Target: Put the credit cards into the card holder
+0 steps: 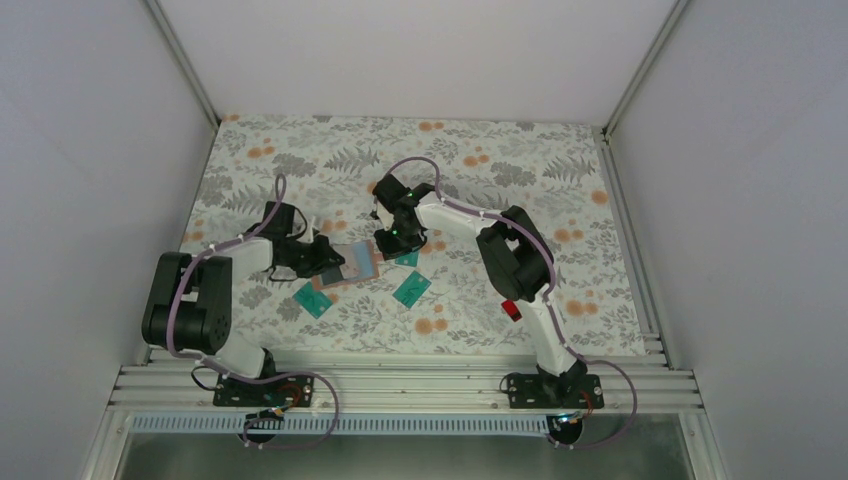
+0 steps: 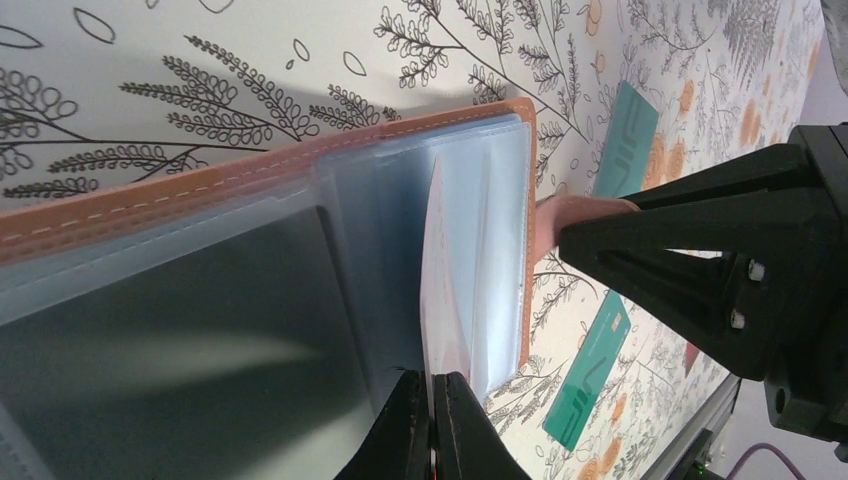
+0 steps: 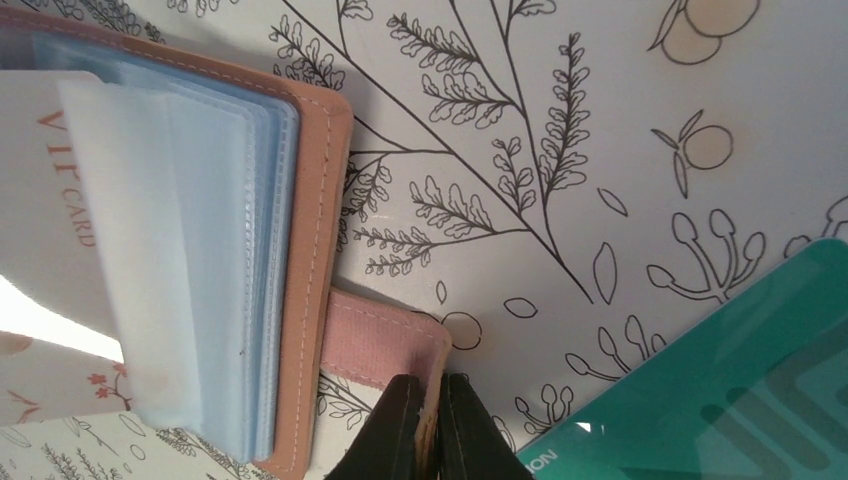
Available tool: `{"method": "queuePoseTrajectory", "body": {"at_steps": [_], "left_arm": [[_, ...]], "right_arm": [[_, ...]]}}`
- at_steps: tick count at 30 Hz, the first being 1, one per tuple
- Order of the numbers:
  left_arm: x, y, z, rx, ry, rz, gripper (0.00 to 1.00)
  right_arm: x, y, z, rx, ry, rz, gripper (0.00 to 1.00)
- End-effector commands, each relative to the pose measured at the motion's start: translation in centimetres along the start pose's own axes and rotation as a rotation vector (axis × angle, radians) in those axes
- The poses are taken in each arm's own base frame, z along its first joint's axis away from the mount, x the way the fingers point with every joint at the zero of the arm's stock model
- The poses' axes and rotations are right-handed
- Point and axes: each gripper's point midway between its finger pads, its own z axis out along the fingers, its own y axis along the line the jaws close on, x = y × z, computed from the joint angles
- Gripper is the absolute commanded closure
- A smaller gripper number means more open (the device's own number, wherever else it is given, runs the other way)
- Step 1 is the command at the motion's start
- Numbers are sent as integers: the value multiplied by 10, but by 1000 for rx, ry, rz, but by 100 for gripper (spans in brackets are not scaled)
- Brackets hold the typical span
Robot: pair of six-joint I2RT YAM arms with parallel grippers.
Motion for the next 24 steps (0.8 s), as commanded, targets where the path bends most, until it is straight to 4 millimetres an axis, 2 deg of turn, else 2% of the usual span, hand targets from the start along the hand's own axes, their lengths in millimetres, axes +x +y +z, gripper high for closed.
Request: {"method": "queuePoseTrajectory", "body": {"at_steps": [1, 15, 24], "left_arm": [[9, 7, 5, -2, 33, -26, 98], [16, 11, 10, -5, 96, -20, 98], [7, 8, 14, 17, 80, 2, 98]], "right_arm": [[14, 9, 7, -15, 35, -9, 96], [12, 12, 9, -24, 43, -19, 96], [12, 13, 10, -24, 53, -22, 96]]}}
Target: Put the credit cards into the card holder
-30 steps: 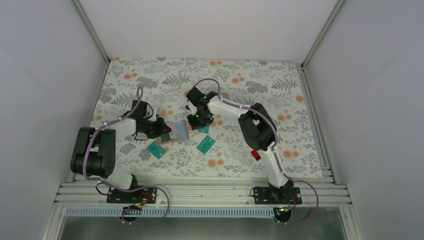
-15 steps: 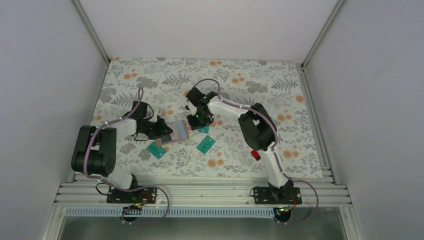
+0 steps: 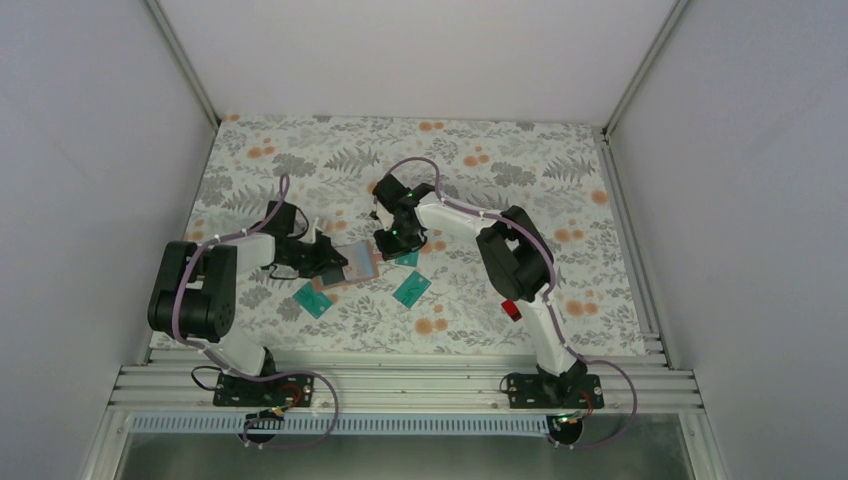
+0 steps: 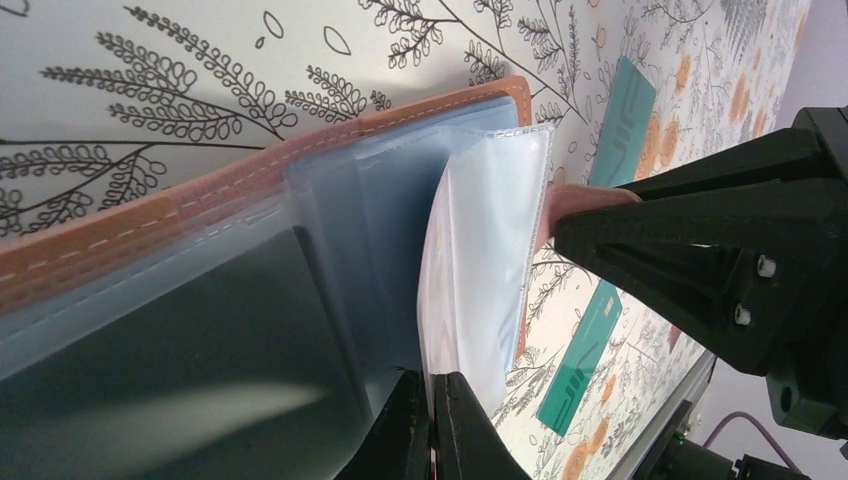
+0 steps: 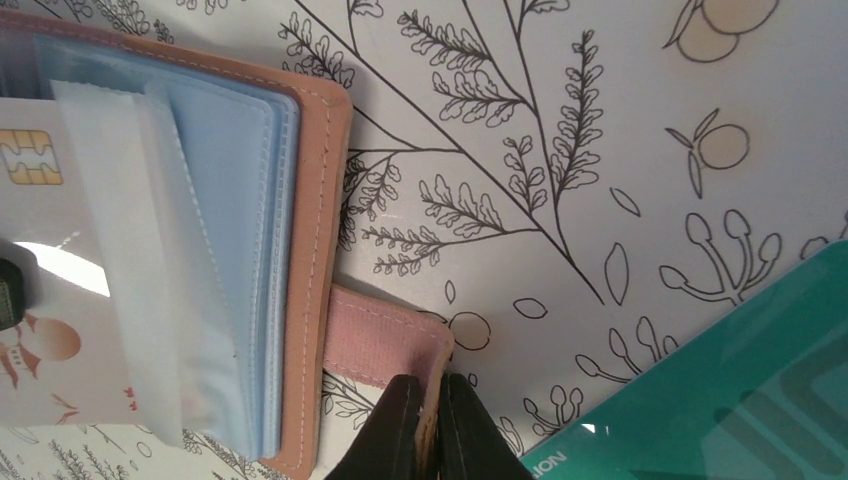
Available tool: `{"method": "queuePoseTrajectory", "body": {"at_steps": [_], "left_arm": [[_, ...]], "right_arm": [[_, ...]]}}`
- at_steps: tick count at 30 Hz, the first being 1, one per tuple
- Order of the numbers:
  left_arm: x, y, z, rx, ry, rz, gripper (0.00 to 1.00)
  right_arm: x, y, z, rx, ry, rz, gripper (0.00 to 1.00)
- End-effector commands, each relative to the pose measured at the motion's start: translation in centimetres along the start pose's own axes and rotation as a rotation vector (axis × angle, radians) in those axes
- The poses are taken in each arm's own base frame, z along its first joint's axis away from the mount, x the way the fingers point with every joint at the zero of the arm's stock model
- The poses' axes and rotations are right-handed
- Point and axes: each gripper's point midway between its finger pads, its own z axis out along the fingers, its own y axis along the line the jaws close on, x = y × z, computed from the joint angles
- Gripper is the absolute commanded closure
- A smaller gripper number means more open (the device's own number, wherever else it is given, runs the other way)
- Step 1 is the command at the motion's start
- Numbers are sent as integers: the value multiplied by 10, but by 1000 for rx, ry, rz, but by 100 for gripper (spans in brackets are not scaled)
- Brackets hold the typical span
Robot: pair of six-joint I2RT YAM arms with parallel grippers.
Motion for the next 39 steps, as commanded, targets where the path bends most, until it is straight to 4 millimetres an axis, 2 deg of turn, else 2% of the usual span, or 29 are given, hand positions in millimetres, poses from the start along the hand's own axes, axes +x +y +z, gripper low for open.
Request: {"method": "queuePoseTrajectory", "body": {"at_steps": [1, 12, 39], "left_arm": [[2, 8, 6, -23, 14, 12, 98], [-1, 6, 8, 13, -19, 80, 98], [6, 1, 23, 52, 37, 94, 97]], "right_arm": [[12, 11, 10, -14, 52, -20, 96], [12, 10, 14, -16, 63, -20, 96], [9, 13, 17, -23, 71, -23, 96]]}}
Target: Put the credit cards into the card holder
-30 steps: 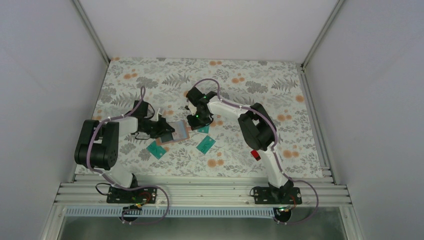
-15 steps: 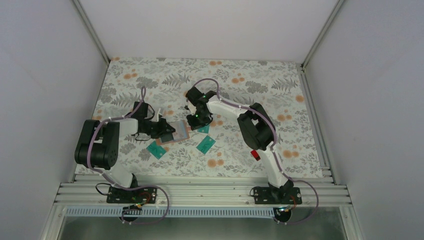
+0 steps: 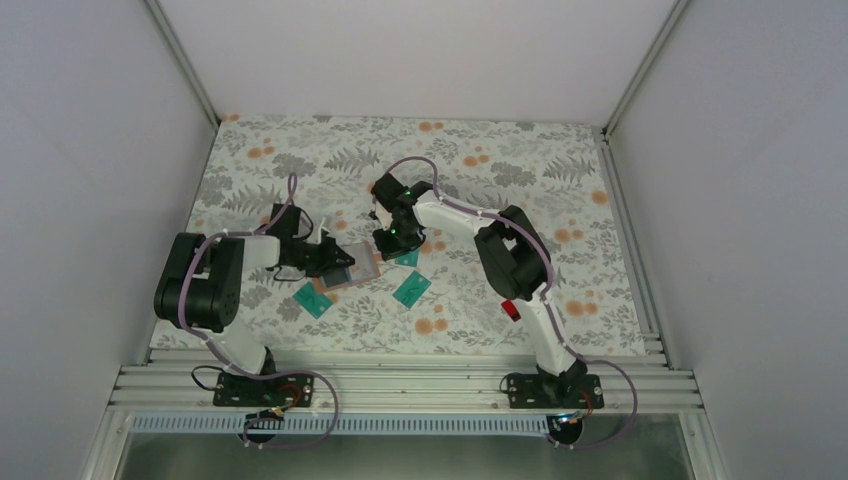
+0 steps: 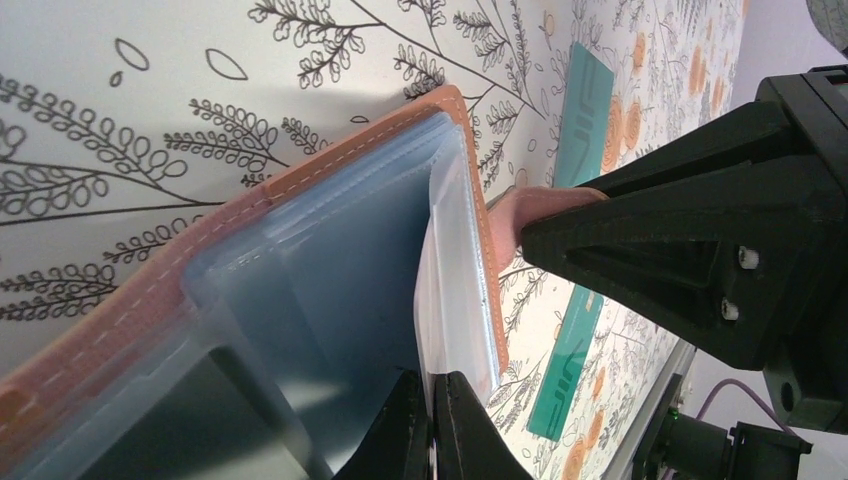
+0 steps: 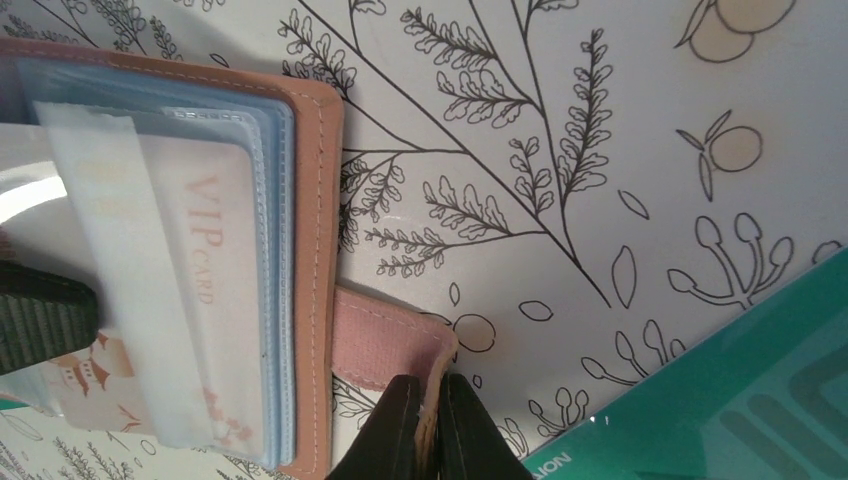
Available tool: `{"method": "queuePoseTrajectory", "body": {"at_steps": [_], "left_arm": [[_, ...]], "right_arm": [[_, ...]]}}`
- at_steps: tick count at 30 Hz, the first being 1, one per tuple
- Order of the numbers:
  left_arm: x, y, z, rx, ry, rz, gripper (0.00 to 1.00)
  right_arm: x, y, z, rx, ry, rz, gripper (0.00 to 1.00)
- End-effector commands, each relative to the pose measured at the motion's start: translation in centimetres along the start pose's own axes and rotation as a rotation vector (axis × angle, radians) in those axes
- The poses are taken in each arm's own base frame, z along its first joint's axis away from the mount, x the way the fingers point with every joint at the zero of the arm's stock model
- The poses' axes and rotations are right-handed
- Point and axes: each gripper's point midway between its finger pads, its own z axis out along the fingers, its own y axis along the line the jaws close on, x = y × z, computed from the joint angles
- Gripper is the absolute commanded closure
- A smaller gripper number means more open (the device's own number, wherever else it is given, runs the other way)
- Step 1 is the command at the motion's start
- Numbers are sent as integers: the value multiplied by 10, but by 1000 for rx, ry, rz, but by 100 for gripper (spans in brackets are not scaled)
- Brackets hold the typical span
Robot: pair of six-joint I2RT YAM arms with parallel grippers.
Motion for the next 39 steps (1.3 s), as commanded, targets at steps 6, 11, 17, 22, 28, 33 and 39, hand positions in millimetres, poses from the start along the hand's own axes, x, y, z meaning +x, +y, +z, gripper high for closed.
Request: {"method": "queuePoseTrajectory", "body": {"at_steps": [6, 11, 17, 22, 28, 33, 39], "left_arm": [[8, 11, 7, -47, 25, -33, 96], [12, 18, 10, -62, 25, -100, 95], [12, 17, 10, -52, 19, -125, 92], [13, 15, 10, -54, 23, -134, 85], [14, 12, -2, -111, 20, -118, 63], [11, 9, -17, -185, 12, -80, 45], [15, 6, -28, -231, 17, -65, 28]], "right_arm": [[9, 11, 16, -23, 49, -27, 96], [11, 11, 17, -23, 54, -23, 96], [14, 11, 17, -26, 61, -17, 96], [15, 11, 18, -28, 65, -18, 96], [15, 8, 17, -10, 65, -18, 96], [13, 7, 14, -6, 55, -26, 96], [10, 8, 10, -7, 43, -35, 84]]}}
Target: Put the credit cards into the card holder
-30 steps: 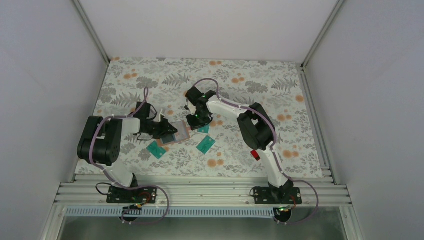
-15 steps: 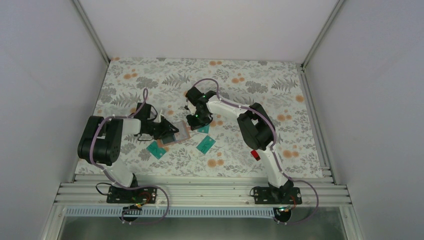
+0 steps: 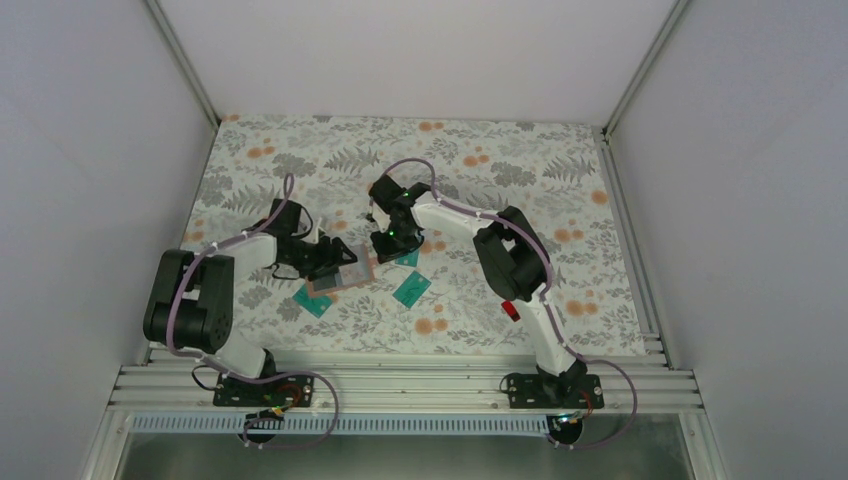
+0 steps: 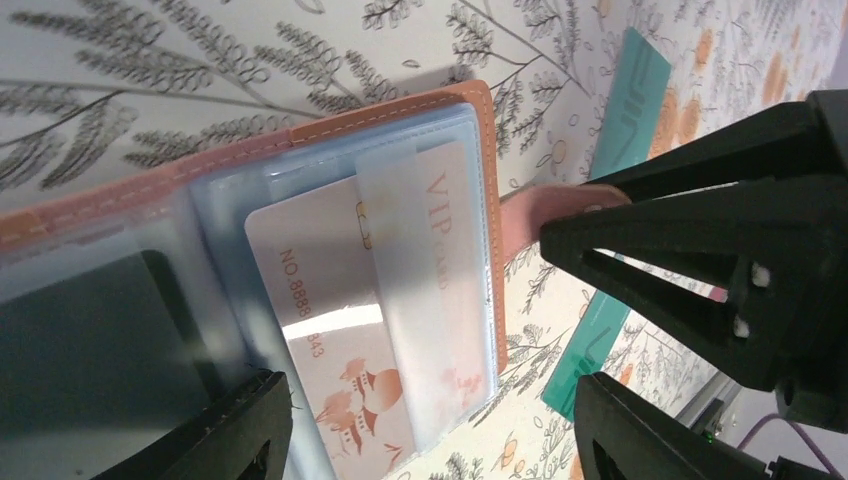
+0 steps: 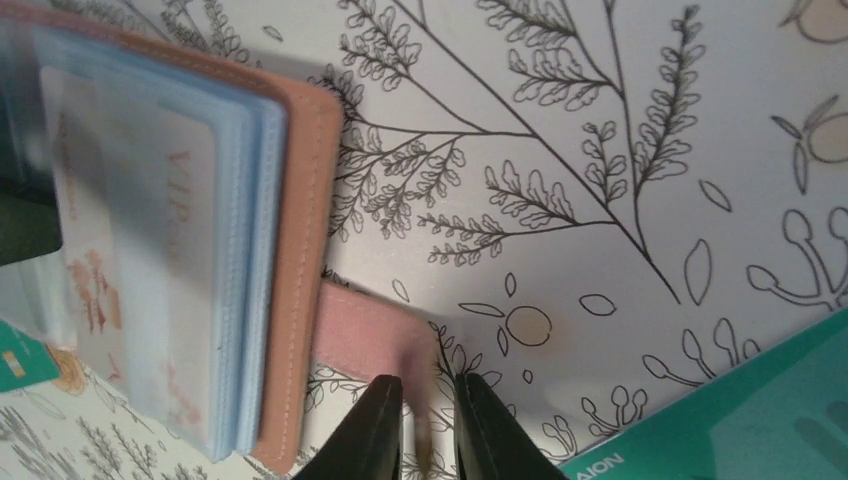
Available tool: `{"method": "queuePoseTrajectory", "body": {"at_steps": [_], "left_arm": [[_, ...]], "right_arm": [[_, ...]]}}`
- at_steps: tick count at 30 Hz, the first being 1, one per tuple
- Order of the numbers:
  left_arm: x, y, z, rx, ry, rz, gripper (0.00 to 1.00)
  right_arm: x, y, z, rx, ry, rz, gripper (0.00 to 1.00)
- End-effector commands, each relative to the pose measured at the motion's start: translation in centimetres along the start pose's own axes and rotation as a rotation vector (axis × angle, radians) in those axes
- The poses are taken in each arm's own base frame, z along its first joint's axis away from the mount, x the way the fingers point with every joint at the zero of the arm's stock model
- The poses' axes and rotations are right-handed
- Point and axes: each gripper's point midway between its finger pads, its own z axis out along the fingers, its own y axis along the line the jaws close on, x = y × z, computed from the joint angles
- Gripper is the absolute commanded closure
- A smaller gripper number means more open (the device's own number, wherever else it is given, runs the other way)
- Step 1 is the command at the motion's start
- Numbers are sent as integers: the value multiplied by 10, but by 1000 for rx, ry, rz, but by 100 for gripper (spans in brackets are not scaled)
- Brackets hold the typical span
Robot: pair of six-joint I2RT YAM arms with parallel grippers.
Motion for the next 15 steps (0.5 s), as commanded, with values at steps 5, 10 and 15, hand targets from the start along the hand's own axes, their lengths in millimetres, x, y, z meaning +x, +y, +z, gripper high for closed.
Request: {"method": "queuePoseTrajectory", "body": {"at_steps": [5, 10, 15], "left_arm": [[5, 10, -20, -140, 6, 24, 22], [-2, 2, -34, -176, -28, 60, 21], [-5, -2, -46, -200, -52, 96, 26]], "right_arm": [[1, 4, 1, 6, 12, -27, 71], [-8, 7, -14, 8, -18, -33, 60], [-16, 25, -36, -54, -58, -41, 53]]}}
